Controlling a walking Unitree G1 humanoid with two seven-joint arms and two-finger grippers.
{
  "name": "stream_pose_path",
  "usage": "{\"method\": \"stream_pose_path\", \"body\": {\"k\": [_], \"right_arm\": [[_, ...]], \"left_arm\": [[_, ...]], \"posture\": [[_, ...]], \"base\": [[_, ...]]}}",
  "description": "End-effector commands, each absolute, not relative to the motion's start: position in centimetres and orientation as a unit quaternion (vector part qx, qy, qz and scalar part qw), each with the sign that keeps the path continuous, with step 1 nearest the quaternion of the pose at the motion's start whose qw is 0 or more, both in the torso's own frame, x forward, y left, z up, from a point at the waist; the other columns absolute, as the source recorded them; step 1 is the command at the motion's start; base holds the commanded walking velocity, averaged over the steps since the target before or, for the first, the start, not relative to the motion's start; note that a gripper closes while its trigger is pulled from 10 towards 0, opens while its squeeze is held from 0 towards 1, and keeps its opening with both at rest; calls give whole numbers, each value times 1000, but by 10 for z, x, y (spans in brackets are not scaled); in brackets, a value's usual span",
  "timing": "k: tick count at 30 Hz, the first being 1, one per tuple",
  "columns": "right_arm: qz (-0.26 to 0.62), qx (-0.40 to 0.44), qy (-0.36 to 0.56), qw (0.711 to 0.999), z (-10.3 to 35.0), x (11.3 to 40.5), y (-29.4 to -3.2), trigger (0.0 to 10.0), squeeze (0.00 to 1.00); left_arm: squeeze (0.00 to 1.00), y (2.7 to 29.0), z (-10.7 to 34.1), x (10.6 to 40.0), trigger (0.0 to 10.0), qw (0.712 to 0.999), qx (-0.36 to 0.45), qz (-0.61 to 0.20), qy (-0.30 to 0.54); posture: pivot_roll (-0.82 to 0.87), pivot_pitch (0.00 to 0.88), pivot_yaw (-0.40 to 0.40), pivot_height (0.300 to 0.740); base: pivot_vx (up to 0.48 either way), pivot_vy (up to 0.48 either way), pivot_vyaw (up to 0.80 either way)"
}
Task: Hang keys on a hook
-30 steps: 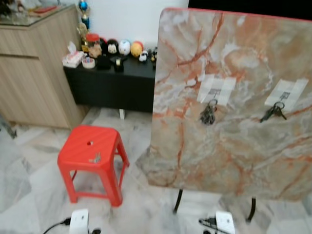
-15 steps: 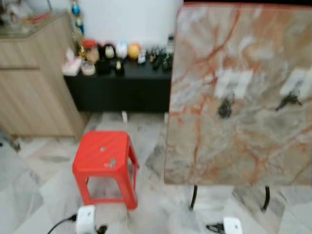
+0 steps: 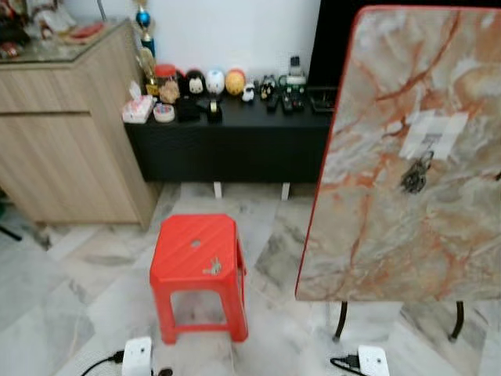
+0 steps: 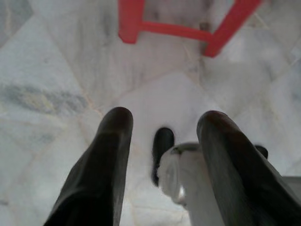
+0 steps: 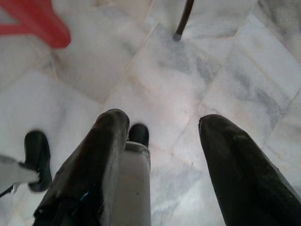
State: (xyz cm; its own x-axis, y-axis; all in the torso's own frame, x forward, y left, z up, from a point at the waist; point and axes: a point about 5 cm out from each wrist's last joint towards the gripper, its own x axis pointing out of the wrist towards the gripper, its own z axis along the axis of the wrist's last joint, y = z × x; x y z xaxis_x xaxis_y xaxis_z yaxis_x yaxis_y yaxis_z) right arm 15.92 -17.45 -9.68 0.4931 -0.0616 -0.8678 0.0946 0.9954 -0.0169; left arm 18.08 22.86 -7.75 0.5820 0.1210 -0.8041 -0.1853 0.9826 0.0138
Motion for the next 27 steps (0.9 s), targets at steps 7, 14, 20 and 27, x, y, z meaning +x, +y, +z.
{"method": "stream_pose_path", "body": {"k": [7, 14, 20, 27], "right_arm": [[-45, 17, 496, 867, -95, 162, -176, 10000, 0], [-44, 17, 495, 867, -95, 163, -176, 10000, 0], [-44, 17, 495, 868, -95, 164, -176, 10000, 0], [-46, 20, 493, 869, -95, 164, -176, 10000, 0]], "left_arm": [[0, 228, -78, 181, 10000, 887, -34, 86, 453], [0, 228, -78, 181, 10000, 887, -35, 87, 452], [0, 228, -77, 182, 10000, 887, -37, 89, 451], [0, 228, -77, 182, 10000, 888, -33, 90, 450]], "posture": [[26, 0, -41, 740], [27, 0, -42, 740], [27, 0, -42, 740], [26, 0, -43, 740]], "base": [[0, 374, 0], [0, 374, 0], [0, 374, 0], [0, 106, 0]]}}
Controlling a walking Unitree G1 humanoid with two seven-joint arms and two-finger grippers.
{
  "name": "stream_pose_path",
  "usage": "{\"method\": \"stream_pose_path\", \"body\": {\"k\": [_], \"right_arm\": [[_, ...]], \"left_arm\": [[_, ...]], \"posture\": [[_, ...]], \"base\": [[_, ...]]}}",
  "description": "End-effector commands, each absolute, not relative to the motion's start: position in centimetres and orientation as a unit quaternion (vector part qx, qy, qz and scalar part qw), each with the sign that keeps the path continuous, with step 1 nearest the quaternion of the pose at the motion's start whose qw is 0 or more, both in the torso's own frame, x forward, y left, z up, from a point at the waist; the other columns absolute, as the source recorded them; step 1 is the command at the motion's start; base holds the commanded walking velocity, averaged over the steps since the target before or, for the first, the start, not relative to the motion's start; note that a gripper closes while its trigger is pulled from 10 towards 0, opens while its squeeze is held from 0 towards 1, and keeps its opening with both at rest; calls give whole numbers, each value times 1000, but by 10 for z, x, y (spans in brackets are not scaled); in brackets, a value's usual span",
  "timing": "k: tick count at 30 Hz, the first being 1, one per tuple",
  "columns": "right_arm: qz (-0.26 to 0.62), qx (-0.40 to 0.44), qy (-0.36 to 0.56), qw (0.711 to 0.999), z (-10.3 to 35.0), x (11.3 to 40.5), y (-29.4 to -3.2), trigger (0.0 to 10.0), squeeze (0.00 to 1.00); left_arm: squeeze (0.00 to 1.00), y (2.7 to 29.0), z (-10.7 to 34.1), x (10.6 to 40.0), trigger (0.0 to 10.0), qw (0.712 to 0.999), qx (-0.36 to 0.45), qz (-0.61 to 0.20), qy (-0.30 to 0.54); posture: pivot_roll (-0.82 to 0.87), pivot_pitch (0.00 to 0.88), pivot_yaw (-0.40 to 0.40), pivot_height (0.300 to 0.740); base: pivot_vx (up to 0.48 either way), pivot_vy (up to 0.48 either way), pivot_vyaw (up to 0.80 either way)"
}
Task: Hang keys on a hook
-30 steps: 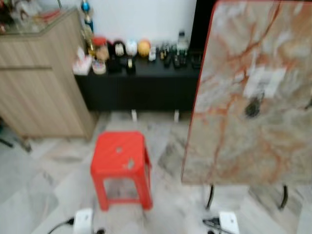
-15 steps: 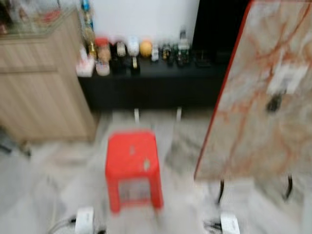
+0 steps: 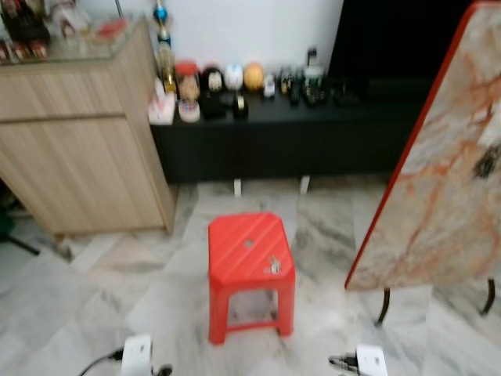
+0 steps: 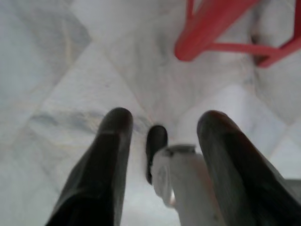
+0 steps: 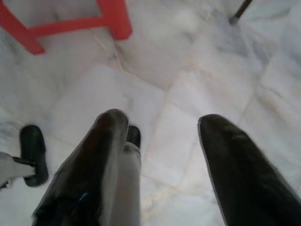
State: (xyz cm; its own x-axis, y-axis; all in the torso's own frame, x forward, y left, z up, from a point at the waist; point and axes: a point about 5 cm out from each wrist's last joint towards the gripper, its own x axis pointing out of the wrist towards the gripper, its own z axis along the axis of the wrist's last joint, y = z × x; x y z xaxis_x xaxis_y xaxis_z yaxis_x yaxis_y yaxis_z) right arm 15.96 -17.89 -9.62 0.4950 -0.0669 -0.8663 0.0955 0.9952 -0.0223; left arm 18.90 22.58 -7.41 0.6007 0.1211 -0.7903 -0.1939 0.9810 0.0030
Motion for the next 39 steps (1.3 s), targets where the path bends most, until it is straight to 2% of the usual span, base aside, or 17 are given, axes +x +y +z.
{"method": "stream_pose_path", "body": {"k": [1, 18, 30, 39], "right_arm": [[-46, 20, 493, 869, -95, 164, -176, 10000, 0], [-30, 21, 483, 875, -93, 166, -175, 10000, 0], [-23, 18, 479, 877, -93, 167, -174, 10000, 0], [-18, 19, 473, 881, -92, 168, -173, 10000, 0]], "left_arm": [[0, 228, -77, 182, 10000, 888, -33, 90, 450], [0, 229, -76, 184, 10000, 891, -35, 95, 443], [0, 229, -76, 185, 10000, 892, -33, 95, 442], [0, 229, -75, 186, 10000, 892, -30, 93, 441]], "posture": [[26, 0, -43, 740], [28, 0, -44, 740], [27, 0, -42, 740], [29, 0, -37, 740]], "base": [[0, 0, 0], [0, 0, 0], [0, 0, 791], [148, 0, 192]]}}
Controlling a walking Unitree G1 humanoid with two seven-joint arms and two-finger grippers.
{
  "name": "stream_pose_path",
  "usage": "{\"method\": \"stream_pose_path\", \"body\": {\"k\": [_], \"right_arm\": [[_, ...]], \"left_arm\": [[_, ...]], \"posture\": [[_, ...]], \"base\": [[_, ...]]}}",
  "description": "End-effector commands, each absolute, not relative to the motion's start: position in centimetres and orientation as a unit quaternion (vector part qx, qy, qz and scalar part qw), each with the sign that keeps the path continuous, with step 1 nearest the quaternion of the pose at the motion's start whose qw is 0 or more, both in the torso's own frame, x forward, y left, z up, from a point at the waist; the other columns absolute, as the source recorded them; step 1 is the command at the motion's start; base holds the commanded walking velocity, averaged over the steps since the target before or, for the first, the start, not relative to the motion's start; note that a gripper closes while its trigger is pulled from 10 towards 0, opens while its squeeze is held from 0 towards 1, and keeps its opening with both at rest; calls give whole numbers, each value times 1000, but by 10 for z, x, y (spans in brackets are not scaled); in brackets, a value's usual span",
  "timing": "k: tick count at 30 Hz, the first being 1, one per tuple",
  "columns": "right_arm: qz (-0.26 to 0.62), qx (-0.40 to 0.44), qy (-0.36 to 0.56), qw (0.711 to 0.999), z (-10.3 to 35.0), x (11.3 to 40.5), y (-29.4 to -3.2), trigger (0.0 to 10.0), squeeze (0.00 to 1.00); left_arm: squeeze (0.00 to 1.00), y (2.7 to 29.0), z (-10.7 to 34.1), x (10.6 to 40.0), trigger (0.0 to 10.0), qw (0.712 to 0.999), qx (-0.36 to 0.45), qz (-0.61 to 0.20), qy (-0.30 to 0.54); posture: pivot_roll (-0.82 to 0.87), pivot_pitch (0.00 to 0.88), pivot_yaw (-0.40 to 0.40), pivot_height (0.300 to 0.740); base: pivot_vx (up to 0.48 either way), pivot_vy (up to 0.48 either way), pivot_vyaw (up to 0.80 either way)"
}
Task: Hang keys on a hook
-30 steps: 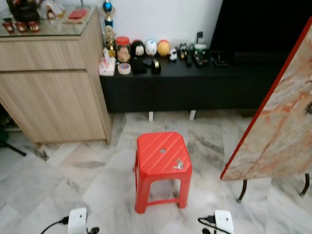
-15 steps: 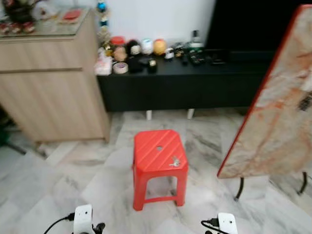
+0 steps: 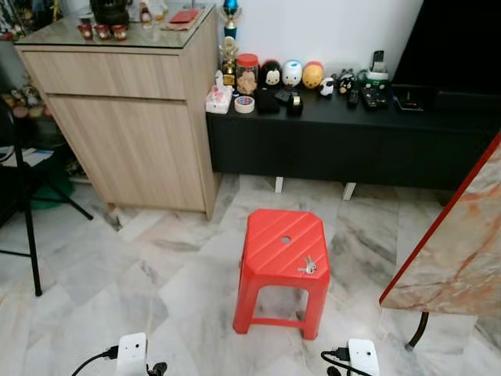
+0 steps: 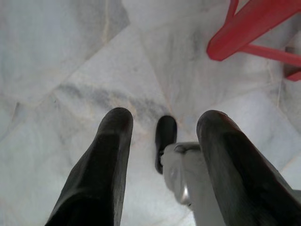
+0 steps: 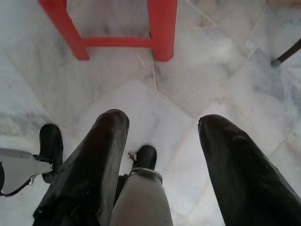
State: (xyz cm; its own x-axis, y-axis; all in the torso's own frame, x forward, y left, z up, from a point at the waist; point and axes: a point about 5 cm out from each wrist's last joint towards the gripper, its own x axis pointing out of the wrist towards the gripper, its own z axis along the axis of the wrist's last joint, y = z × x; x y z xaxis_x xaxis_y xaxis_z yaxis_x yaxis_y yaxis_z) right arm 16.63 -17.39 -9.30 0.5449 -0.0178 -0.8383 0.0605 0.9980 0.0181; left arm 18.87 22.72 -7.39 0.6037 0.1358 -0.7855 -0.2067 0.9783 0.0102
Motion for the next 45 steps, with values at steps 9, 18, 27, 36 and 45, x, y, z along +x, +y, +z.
{"method": "stream_pose_path", "body": {"k": [9, 18, 27, 36, 45], "right_arm": [[-27, 35, 472, 880, -93, 166, -172, 10000, 0], [-29, 37, 472, 880, -93, 166, -173, 10000, 0], [-33, 38, 472, 880, -93, 166, -173, 10000, 0], [-34, 40, 471, 881, -93, 166, -173, 10000, 0], [-34, 39, 472, 880, -93, 166, -173, 10000, 0]], "left_arm": [[0, 230, -75, 186, 10000, 892, -29, 93, 441], [0, 228, -75, 186, 10000, 893, -30, 91, 440], [0, 227, -76, 185, 10000, 892, -31, 93, 441], [0, 228, -76, 185, 10000, 892, -30, 93, 441], [0, 229, -76, 184, 10000, 892, -29, 93, 441]], "posture": [[29, 0, -35, 740], [27, 0, -39, 740], [27, 0, -42, 740], [27, 0, -40, 740], [26, 0, -39, 740]], "base": [[191, 0, 356], [258, 0, 0], [247, 0, 0], [249, 0, 0], [247, 0, 0]]}}
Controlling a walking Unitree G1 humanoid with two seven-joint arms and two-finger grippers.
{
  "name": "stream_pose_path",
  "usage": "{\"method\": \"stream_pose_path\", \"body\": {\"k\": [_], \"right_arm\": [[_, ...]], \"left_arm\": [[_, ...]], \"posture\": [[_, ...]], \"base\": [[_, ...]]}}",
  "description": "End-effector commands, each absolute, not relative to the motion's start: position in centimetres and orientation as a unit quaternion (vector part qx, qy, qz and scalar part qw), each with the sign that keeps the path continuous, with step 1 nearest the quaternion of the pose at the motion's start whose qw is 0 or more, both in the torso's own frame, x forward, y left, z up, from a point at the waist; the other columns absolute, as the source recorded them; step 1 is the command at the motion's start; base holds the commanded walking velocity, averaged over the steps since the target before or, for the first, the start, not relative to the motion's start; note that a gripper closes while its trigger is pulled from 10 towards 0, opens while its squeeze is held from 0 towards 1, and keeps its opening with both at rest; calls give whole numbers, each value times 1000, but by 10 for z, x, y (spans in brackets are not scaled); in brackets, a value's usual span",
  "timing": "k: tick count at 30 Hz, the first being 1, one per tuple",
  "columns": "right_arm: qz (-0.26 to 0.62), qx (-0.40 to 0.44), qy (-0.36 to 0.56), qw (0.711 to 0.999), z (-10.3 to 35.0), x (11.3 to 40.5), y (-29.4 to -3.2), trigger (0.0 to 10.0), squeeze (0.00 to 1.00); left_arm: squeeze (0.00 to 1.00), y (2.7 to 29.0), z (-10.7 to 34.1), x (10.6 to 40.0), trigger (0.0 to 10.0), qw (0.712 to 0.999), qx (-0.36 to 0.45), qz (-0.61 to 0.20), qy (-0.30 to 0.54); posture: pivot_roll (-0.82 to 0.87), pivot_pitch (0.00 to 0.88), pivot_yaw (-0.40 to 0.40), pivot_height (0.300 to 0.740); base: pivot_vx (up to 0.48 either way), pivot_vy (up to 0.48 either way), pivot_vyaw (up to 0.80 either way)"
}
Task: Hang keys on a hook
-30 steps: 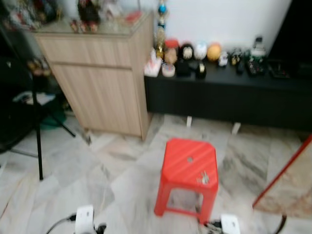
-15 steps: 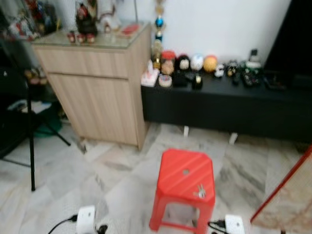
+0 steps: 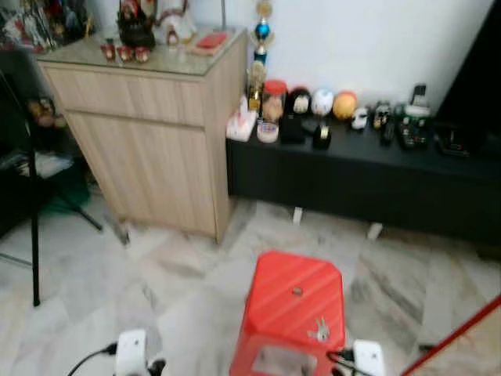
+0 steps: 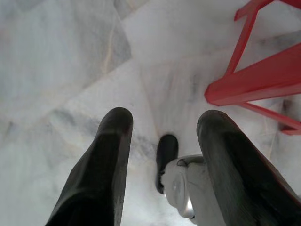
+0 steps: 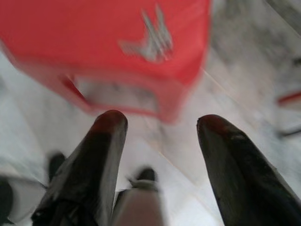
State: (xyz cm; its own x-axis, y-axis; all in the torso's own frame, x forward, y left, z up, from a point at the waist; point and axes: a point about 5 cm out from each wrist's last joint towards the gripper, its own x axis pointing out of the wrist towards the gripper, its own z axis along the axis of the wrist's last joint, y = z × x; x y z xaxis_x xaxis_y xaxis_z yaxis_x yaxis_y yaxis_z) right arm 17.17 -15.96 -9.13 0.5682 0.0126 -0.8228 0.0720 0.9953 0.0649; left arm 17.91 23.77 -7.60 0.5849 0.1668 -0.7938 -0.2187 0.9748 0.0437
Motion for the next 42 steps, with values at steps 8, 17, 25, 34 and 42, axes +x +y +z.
{"method": "stream_pose_path", "body": {"k": [8, 17, 25, 34, 42], "right_arm": [[-34, 39, 472, 880, -93, 166, -173, 10000, 0], [-36, 39, 472, 880, -93, 166, -173, 10000, 0], [-44, 48, 469, 881, -93, 166, -173, 10000, 0], [-57, 59, 468, 880, -93, 165, -173, 10000, 0], [-64, 67, 464, 881, -93, 165, -173, 10000, 0]], "left_arm": [[0, 227, -76, 185, 10000, 892, -28, 84, 443], [0, 227, -75, 185, 10000, 895, -30, 86, 436], [0, 227, -76, 184, 10000, 893, -24, 82, 442], [0, 226, -76, 185, 10000, 893, -21, 79, 442], [0, 225, -76, 186, 10000, 893, -15, 74, 443]], "posture": [[28, 0, -40, 740], [28, 0, -41, 740], [28, 0, -41, 740], [30, 0, -40, 740], [32, 0, -37, 740]], "base": [[125, 0, 0], [0, 0, 0], [0, 0, 0], [0, 285, -254], [0, 353, 0]]}}
